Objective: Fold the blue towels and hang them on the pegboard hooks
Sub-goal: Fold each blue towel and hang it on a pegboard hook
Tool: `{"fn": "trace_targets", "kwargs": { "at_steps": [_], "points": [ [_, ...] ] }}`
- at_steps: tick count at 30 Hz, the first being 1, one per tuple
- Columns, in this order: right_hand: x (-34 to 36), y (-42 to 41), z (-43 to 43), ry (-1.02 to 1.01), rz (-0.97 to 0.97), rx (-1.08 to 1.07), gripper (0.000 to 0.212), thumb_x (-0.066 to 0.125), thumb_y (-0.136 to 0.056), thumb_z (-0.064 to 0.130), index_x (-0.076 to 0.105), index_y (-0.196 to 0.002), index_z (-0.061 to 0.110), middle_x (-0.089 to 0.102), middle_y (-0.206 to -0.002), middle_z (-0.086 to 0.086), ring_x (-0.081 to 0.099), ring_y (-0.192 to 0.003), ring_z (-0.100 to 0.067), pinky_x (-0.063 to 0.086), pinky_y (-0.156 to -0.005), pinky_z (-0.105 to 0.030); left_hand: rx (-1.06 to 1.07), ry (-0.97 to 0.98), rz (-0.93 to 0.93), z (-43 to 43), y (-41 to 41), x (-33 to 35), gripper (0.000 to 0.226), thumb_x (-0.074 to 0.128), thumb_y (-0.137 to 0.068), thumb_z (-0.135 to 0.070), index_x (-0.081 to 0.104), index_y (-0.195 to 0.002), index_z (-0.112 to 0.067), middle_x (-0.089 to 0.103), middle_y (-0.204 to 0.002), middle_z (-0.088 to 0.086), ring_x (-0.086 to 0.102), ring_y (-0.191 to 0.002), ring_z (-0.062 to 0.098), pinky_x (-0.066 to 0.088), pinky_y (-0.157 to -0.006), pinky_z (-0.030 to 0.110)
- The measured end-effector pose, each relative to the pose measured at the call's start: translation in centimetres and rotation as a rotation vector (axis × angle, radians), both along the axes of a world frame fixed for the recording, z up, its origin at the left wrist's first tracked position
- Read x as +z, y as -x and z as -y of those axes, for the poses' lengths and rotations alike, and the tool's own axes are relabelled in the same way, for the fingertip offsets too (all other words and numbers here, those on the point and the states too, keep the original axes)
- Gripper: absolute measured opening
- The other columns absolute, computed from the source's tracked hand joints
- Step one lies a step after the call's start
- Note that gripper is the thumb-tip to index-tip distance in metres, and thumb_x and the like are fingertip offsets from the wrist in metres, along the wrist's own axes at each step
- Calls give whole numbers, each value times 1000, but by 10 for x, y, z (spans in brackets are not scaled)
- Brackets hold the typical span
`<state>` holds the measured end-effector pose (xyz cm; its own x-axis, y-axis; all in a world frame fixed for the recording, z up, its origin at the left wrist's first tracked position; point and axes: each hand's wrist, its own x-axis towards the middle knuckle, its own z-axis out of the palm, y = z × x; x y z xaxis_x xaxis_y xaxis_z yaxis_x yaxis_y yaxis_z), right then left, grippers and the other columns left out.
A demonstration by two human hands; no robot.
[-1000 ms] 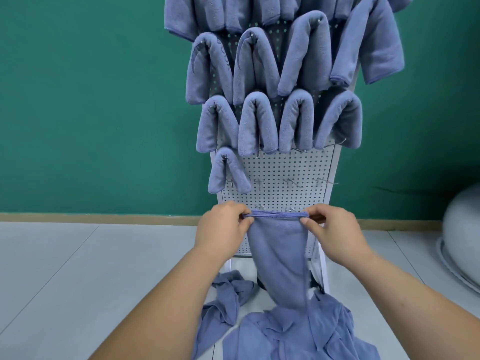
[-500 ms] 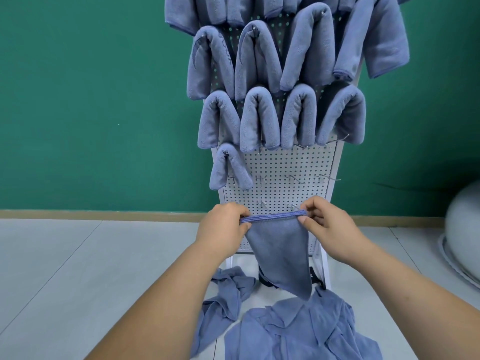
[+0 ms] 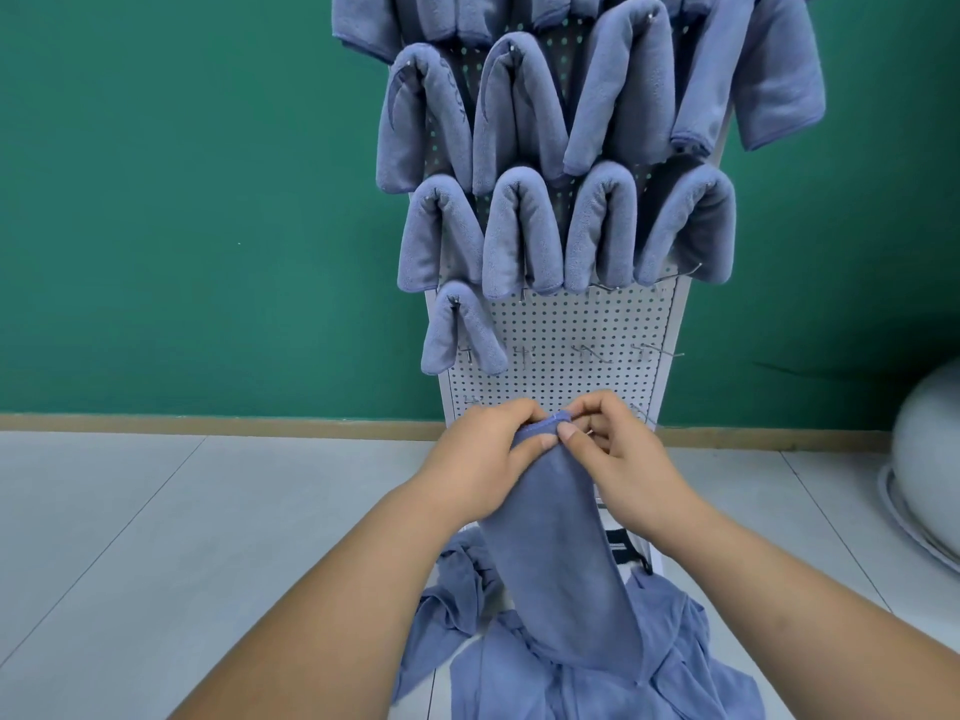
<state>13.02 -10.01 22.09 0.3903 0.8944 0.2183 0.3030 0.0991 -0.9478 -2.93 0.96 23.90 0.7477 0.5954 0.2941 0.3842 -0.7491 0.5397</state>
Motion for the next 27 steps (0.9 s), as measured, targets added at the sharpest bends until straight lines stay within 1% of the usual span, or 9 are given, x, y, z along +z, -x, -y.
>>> {"fn": "trace_targets", "kwargs": {
  "at_steps": [4,6,9,11,14,18,21,24,27],
  "points": [
    [5,2,8,67,-104,231,29,65,-104,26,54,-131,21,78,-113,7,71,-108,-6,54,-94,-25,-44,-158,83,4,-1,6,10,53,-106,-38,62,-109,-33,67,-98,-13,60,-91,13,52,-82,44],
    [2,-2,9,96,65,249,39,72,-99,31,57,-136,26,75,-120,12,69,-114,-1,53,-93,-17,-72,-247,128,4,-1,10,16,51,-108,-37,64,-113,-29,67,-102,-13,61,-95,14,51,-85,45],
    [-4,-14,8,218,398,234,25,77,-94,39,63,-115,41,71,-102,33,67,-96,10,50,-78,-15,-50,-319,157,0,3,20,22,48,-109,-38,65,-117,-28,68,-109,-14,61,-102,13,47,-91,44],
    [-15,-28,7,333,561,212,14,76,-93,42,62,-91,40,71,-83,26,64,-77,3,49,-68,-26,2,-295,226,-5,8,25,19,50,-109,-36,66,-116,-28,69,-112,-17,61,-102,10,45,-93,40],
    [-30,-53,8,469,653,205,20,77,-92,44,64,-81,33,71,-78,12,63,-72,-10,51,-70,-32,112,-134,381,-18,21,28,12,56,-108,-31,67,-114,-31,71,-105,-20,64,-97,6,48,-89,28],
    [-35,-72,16,564,574,258,32,83,-89,31,60,-66,35,52,-58,14,43,-57,-6,39,-60,-23,263,25,469,-37,38,22,9,57,-107,-29,66,-108,-31,70,-98,-19,64,-94,3,47,-81,16],
    [-36,-75,17,585,478,213,27,85,-86,25,66,-68,32,62,-62,16,51,-57,-4,45,-64,-21,341,84,478,-48,43,15,10,56,-107,-29,65,-106,-31,69,-97,-18,63,-92,2,45,-77,14],
    [-35,-74,13,494,349,88,7,77,-85,18,70,-82,17,73,-73,2,62,-68,-16,49,-71,-33,431,145,497,-55,44,10,12,53,-108,-31,63,-103,-28,67,-93,-13,61,-86,6,46,-75,23],
    [-26,-68,8,354,98,-59,12,65,-86,27,62,-88,15,66,-78,-14,54,-73,-21,44,-76,-40,504,252,573,-60,43,8,19,50,-108,-34,59,-98,-22,64,-87,-3,56,-79,17,45,-73,37]
  ]
}}
